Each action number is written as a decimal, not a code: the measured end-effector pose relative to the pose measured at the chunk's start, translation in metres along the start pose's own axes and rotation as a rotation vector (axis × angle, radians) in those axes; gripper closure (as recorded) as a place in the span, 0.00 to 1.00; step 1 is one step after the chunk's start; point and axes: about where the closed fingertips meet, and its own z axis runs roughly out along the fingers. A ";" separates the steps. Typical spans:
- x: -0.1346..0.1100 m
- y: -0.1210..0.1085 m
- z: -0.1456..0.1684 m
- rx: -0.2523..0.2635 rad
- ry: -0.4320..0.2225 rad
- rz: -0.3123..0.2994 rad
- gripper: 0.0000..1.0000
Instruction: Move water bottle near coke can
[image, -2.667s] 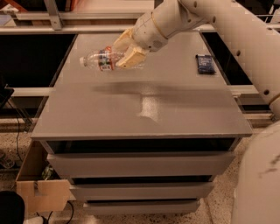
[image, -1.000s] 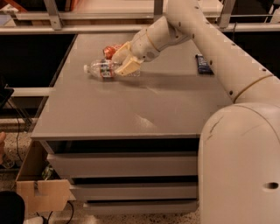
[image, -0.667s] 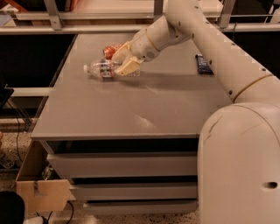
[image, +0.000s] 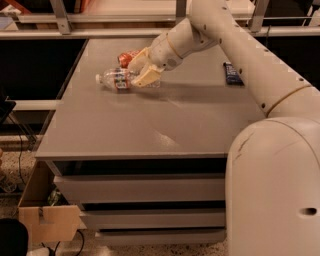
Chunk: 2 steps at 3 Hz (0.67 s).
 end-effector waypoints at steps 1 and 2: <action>0.002 0.000 -0.006 0.000 -0.012 0.000 0.13; 0.001 -0.004 -0.017 0.001 -0.019 -0.011 0.00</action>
Offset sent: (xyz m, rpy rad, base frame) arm 0.0044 -0.0225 0.0180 0.0204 -0.0141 0.0038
